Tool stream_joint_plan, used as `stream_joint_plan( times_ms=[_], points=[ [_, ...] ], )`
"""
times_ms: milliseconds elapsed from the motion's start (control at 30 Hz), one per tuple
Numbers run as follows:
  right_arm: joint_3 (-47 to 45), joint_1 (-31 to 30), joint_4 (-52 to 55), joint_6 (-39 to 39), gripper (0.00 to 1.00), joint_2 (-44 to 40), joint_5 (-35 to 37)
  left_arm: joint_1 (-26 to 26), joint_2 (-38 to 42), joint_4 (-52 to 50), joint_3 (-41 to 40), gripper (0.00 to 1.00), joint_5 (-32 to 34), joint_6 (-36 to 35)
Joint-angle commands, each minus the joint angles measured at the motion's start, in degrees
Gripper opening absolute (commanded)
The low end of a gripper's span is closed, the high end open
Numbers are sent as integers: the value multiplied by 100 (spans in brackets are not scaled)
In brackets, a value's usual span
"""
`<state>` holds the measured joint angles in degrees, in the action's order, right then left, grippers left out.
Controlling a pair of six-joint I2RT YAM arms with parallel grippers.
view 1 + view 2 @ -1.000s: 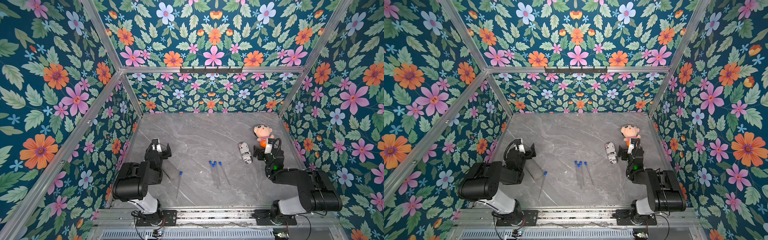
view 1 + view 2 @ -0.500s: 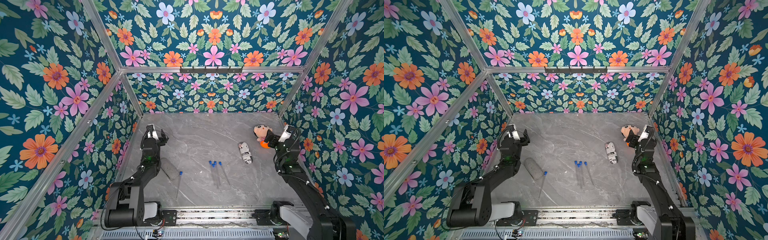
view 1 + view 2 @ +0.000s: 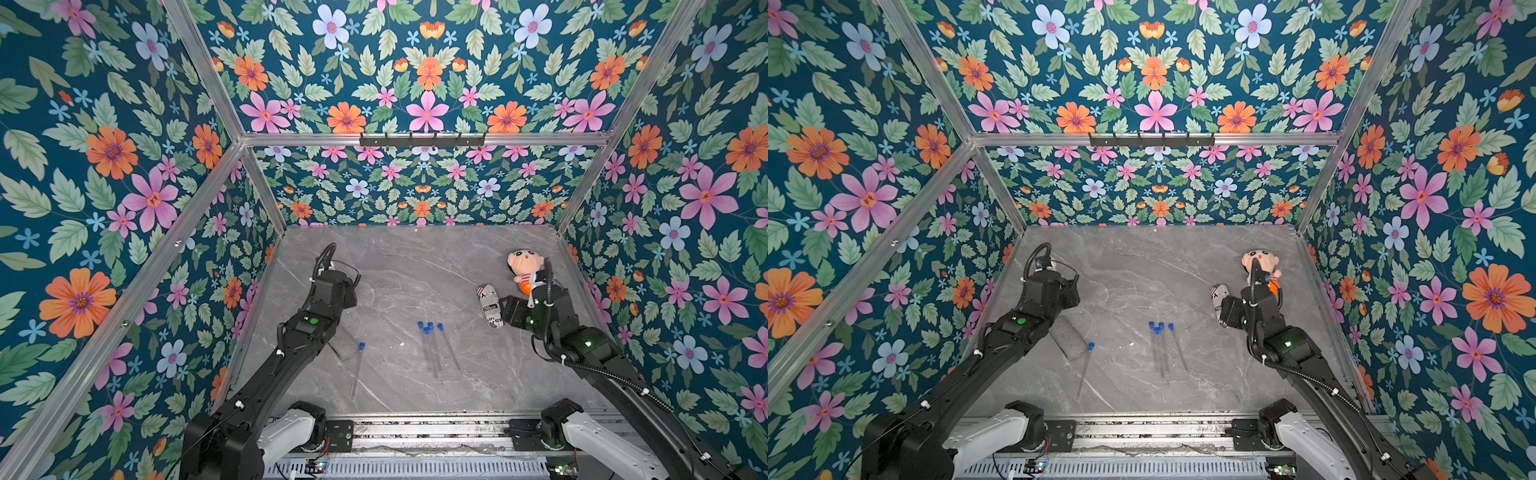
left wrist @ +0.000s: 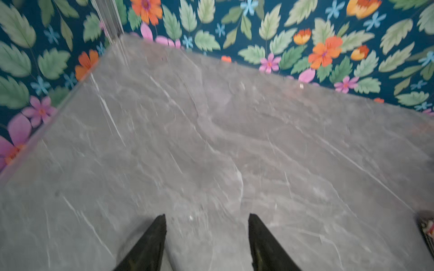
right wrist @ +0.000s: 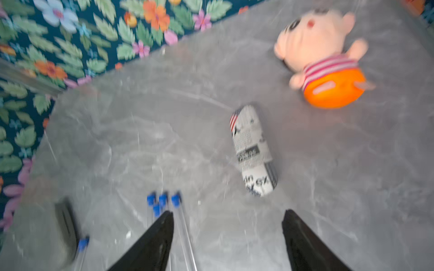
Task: Remove stoppers from test tubes
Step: Pick up the test tube at the center of the board.
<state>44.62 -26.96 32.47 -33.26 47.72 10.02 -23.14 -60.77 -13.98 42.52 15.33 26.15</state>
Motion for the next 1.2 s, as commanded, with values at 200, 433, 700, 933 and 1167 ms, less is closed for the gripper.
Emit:
stream_joint_plan(
  times_ms=[200,433,700,933,1167],
  points=[
    [-635,-835,230,-1132,64,-136,-268,-673,392,-1779,-514,47,228,1520],
    [-578,-844,1,-1068,63,129,-654,-815,411,-2443,-692,43,-329,1915],
    [-585,-839,-211,-1018,60,382,-788,-1291,347,-2261,-1083,41,-714,2369],
    [-614,-837,-337,-1021,60,475,-853,-1584,281,-1993,-1436,36,-844,2714],
    [-612,-837,-336,-986,60,484,-844,-1673,-63,-1855,-1570,36,-843,2818]
  ],
)
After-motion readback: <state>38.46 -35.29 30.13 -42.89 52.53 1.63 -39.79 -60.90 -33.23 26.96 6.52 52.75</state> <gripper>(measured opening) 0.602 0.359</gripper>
